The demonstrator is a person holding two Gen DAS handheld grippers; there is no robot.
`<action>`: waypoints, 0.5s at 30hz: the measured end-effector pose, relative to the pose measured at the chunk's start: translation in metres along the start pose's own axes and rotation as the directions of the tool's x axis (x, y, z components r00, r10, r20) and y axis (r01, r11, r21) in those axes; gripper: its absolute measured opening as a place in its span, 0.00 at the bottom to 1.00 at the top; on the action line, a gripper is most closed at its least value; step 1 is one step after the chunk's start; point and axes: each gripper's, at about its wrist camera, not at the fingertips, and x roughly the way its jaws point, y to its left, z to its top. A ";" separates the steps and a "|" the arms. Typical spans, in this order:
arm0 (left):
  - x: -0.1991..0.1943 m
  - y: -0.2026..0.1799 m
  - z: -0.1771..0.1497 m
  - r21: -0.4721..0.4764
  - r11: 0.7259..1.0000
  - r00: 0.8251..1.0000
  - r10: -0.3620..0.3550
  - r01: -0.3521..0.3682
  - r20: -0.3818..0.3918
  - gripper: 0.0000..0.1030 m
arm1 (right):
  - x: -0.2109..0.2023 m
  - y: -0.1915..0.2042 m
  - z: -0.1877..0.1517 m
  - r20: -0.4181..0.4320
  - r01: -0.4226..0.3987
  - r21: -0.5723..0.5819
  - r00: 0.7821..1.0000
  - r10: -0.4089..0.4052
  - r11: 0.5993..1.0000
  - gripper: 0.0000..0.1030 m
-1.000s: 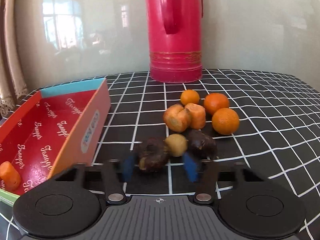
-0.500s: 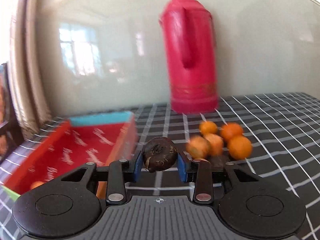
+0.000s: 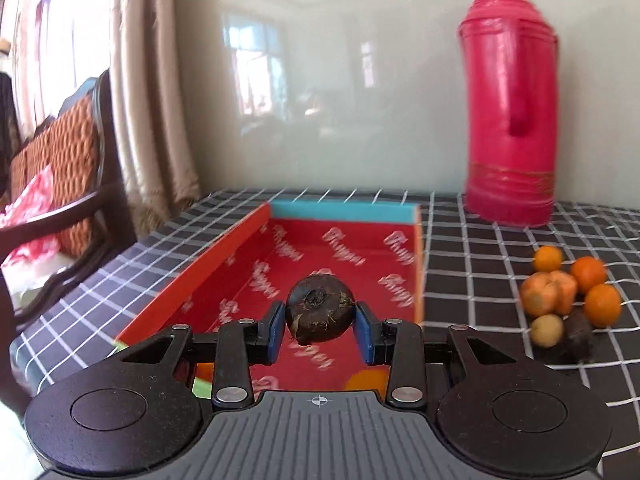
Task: Organize fruits
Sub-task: 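Lower the dark brown fruit into the box and open the left gripper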
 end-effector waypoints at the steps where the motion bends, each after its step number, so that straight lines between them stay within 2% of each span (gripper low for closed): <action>1: 0.002 0.004 -0.001 -0.013 1.000 1.000 0.002 -0.002 -0.018 0.36 | 0.000 0.003 -0.001 -0.001 -0.005 -0.008 1.000 0.005 1.000 0.94; 4: 0.008 0.015 -0.002 -0.054 0.999 0.998 -0.010 0.006 -0.061 0.36 | 0.001 0.012 -0.003 -0.008 -0.018 -0.031 1.000 0.018 0.999 0.94; 7: 0.006 0.018 -0.002 -0.053 0.998 0.998 0.014 -0.018 -0.061 0.36 | 0.002 0.018 -0.004 -0.011 -0.031 -0.044 0.999 0.031 0.999 0.94; 10: 0.003 0.022 -0.001 -0.067 0.998 0.998 -0.002 -0.002 -0.060 0.37 | 0.004 0.023 -0.006 -0.019 -0.043 -0.052 0.999 0.042 0.998 0.94; 12: -0.001 0.025 -0.001 -0.066 0.998 0.999 0.017 -0.020 -0.049 0.50 | 0.006 0.027 -0.007 -0.027 -0.051 -0.056 0.998 0.050 0.997 0.94; 13: -0.002 0.027 -0.001 -0.070 0.997 0.999 0.029 -0.031 -0.042 0.64 | 0.007 0.029 -0.008 -0.030 -0.056 -0.058 0.998 0.055 0.997 0.94; 14: -0.004 0.030 -0.001 -0.075 0.996 0.999 0.040 -0.042 -0.031 0.70 | 0.007 0.031 -0.009 -0.034 -0.061 -0.062 0.998 0.059 0.996 0.94; 15: -0.006 0.033 0.000 -0.078 0.996 0.999 0.048 -0.049 -0.020 0.71 | 0.008 0.033 -0.009 -0.038 -0.066 -0.065 0.997 0.063 0.996 0.94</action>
